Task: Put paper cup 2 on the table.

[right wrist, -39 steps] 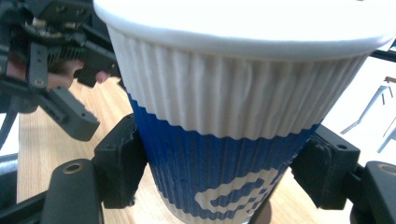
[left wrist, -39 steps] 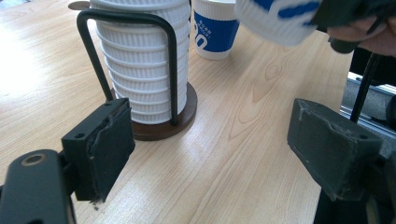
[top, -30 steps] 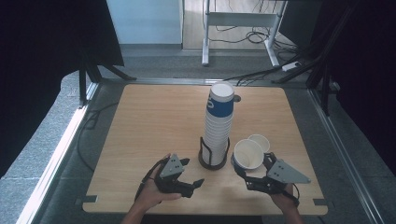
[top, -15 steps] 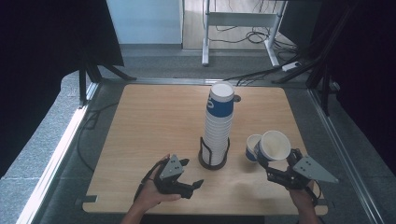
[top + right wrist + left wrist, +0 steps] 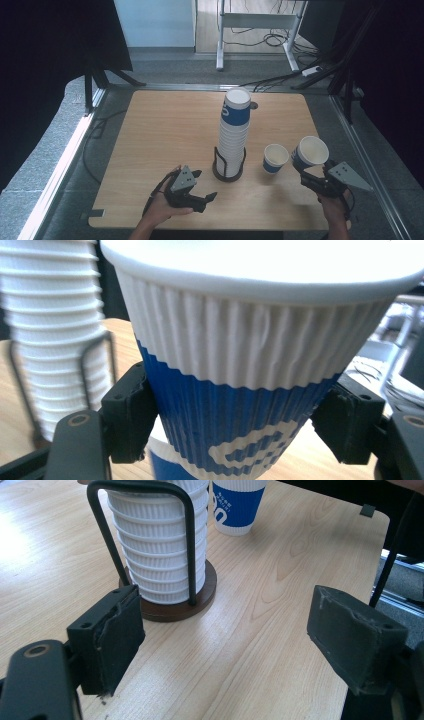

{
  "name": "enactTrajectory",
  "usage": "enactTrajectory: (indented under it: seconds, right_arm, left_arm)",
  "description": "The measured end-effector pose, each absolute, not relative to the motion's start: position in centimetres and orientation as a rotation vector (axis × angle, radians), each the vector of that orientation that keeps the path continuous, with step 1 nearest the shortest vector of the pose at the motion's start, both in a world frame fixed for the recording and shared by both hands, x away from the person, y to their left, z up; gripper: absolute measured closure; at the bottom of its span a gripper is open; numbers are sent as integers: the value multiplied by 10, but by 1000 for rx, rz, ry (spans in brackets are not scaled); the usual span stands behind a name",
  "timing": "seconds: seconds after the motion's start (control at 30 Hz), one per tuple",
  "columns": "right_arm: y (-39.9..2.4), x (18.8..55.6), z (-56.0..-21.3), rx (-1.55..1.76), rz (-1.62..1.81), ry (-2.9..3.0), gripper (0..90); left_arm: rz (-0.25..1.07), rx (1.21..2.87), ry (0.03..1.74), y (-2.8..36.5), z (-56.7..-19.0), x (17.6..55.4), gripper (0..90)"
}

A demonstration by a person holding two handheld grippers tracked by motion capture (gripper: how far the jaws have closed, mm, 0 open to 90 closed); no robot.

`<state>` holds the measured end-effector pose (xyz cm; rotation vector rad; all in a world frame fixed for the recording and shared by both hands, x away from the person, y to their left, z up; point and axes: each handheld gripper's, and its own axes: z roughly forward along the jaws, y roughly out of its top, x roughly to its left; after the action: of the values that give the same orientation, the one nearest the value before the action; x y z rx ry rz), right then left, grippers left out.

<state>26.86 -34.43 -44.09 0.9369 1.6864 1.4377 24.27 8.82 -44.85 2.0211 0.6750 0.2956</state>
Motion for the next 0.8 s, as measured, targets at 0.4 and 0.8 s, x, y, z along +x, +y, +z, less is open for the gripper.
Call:
enactTrajectory:
  seconds: [0.4,0.8]
  right_arm:
    - [-359,292,-476,1127,1321,1725,261]
    - [-359,306,-495,1223,1184,1829,261]
  left_arm:
    - [301,2030,675,87,-450,243,153]
    - [301,2035,674,87,-451,243,154]
